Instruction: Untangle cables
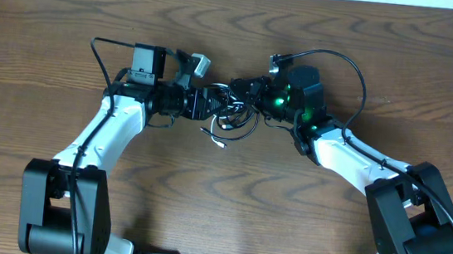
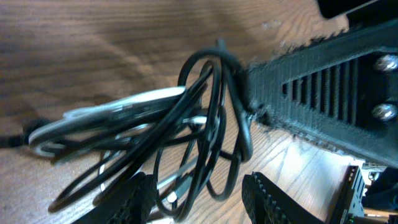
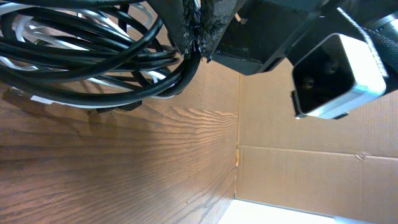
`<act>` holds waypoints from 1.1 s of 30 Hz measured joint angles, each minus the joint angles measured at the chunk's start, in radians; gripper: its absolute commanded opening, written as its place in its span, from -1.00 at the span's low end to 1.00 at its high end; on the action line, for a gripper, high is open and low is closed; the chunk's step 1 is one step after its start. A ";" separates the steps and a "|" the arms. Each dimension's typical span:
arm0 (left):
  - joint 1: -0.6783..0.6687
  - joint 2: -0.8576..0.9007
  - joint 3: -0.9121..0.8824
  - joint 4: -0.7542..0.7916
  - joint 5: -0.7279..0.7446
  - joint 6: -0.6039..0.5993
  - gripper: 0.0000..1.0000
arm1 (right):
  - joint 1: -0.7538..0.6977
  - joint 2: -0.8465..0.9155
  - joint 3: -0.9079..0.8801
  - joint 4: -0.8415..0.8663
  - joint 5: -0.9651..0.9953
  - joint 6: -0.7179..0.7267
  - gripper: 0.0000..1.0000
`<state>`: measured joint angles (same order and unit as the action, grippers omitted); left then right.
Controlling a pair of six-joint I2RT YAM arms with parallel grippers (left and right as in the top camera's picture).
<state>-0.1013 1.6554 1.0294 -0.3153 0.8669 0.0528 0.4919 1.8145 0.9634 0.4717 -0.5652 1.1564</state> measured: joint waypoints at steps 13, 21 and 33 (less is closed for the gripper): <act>-0.029 0.000 0.000 0.029 0.019 -0.029 -0.03 | 0.018 0.000 0.000 0.000 -0.003 0.010 -0.98; -0.032 0.000 0.000 0.032 -0.061 -0.102 -0.29 | 0.030 0.000 0.000 0.000 -0.003 0.010 -0.98; -0.032 0.000 0.000 0.030 -0.208 -0.181 -0.34 | 0.030 -0.002 0.000 0.003 -0.008 0.010 -0.98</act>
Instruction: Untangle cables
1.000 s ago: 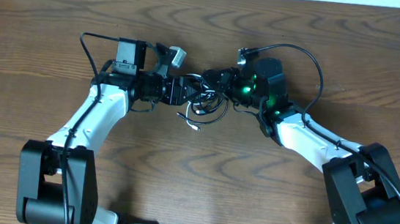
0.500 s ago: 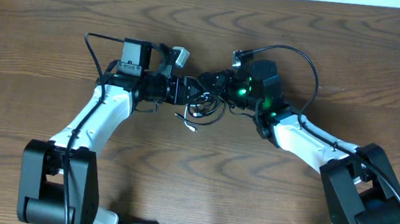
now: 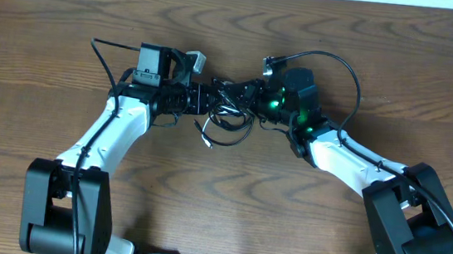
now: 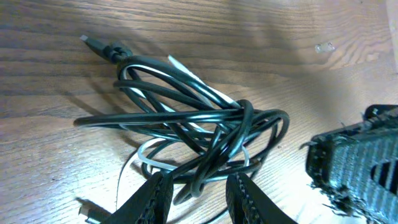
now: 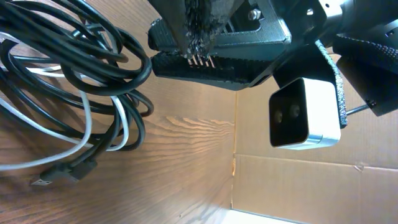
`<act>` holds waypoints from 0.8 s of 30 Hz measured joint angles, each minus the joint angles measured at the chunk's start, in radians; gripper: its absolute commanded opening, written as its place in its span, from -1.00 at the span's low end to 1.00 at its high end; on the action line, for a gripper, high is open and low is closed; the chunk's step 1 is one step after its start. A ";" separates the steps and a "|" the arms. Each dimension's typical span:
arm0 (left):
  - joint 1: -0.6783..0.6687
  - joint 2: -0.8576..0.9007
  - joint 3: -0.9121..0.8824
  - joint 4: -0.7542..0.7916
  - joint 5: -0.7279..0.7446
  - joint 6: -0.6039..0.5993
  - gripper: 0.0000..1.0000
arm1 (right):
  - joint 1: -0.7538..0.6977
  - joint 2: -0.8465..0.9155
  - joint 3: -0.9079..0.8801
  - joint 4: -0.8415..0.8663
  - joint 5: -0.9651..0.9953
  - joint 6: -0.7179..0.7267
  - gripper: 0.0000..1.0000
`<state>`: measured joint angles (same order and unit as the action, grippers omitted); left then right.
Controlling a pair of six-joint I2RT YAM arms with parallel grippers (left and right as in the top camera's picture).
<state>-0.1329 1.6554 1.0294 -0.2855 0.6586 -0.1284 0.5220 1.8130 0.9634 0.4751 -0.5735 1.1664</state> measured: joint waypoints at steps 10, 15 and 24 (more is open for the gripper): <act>0.000 0.000 0.000 0.000 -0.011 -0.003 -0.34 | 0.000 -0.001 0.000 -0.022 0.028 -0.088 -0.64; 0.000 0.014 0.000 0.000 -0.023 -0.027 -0.36 | 0.000 -0.002 0.026 -0.132 0.022 -0.138 -0.61; 0.001 0.065 0.000 0.024 -0.055 -0.124 -0.36 | 0.038 -0.008 0.251 -0.511 0.089 -0.361 -0.57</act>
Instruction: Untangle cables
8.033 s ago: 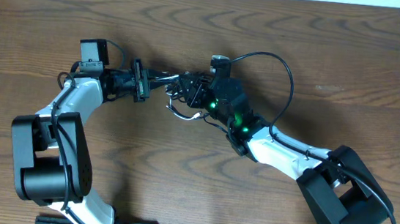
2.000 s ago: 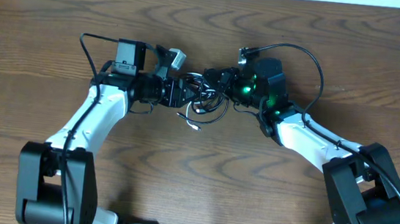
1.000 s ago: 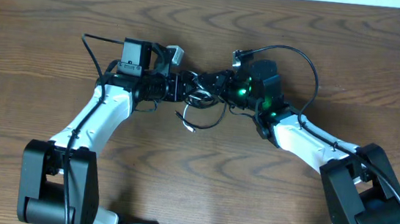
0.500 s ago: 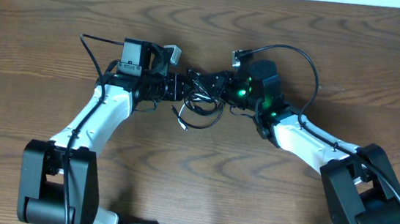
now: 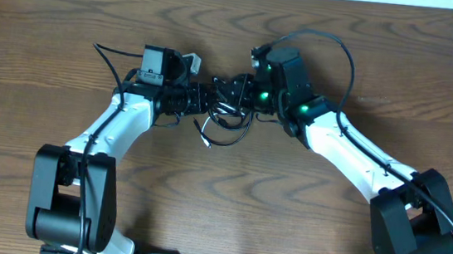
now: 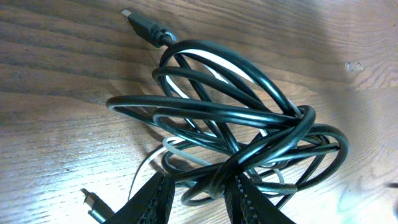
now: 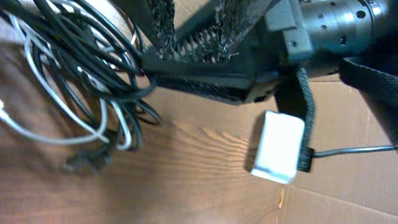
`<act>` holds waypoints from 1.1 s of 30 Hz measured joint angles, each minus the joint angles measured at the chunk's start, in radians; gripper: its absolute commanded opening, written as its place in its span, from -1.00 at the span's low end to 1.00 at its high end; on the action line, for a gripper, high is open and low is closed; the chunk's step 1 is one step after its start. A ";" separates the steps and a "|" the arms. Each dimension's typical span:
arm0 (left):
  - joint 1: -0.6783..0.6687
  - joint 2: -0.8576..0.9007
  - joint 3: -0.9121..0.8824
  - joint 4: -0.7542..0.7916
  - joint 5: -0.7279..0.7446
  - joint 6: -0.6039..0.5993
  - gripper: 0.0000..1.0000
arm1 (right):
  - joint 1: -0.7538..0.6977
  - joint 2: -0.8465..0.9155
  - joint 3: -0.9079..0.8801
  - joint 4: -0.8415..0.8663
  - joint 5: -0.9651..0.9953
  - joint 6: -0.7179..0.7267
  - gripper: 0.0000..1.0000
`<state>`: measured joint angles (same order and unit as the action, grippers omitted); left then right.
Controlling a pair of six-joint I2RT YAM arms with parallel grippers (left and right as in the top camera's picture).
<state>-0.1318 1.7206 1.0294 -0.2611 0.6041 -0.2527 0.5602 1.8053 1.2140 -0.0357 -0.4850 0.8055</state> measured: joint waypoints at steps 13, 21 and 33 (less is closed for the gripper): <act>0.000 0.000 0.000 0.011 0.003 -0.010 -0.36 | 0.057 -0.002 0.002 0.001 0.153 -0.023 0.14; 0.000 0.010 0.000 0.020 0.005 -0.010 -0.37 | 0.058 -0.002 0.002 0.002 0.184 -0.025 0.01; 0.001 0.041 0.000 0.034 0.193 0.058 -0.85 | 0.058 -0.002 0.002 -0.037 0.222 0.028 0.01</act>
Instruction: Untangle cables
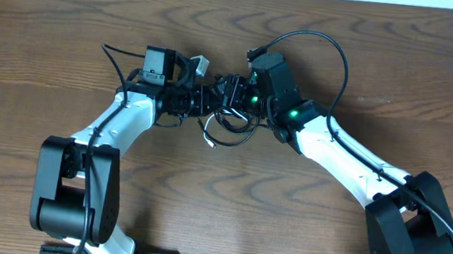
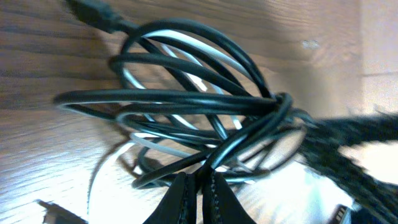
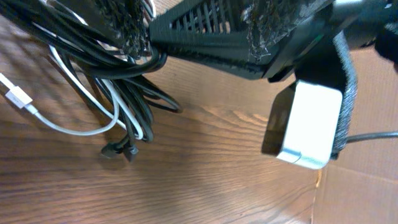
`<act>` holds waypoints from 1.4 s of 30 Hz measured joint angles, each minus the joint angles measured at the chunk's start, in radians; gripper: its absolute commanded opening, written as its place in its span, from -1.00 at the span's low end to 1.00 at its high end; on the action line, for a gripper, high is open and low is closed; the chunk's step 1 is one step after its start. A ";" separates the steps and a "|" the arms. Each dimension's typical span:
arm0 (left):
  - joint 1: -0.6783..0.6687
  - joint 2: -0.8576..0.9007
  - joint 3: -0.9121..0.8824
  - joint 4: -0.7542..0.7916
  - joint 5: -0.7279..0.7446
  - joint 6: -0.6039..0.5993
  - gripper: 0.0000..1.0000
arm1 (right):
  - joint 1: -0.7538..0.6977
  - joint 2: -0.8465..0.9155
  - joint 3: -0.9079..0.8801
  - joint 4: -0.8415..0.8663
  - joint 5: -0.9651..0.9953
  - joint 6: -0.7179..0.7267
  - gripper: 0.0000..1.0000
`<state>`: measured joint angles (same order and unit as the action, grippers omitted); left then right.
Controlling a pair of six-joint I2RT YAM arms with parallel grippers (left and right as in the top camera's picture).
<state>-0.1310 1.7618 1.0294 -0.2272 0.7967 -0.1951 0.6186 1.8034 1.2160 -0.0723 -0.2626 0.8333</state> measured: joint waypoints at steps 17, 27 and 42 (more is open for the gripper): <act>0.000 0.000 0.000 0.000 0.066 0.039 -0.85 | 0.000 -0.002 0.000 -0.109 0.145 0.145 -0.12; 0.000 0.000 0.000 0.000 0.109 0.069 -0.85 | 0.000 -0.002 0.000 -0.080 0.175 0.197 -0.28; 0.000 0.003 0.000 0.000 0.223 0.144 -0.85 | 0.001 -0.002 0.001 -0.101 0.190 0.206 -0.41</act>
<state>-0.1310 1.7645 1.0294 -0.2276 1.0199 -0.0509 0.6193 1.8019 1.2167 -0.1730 -0.0731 1.0389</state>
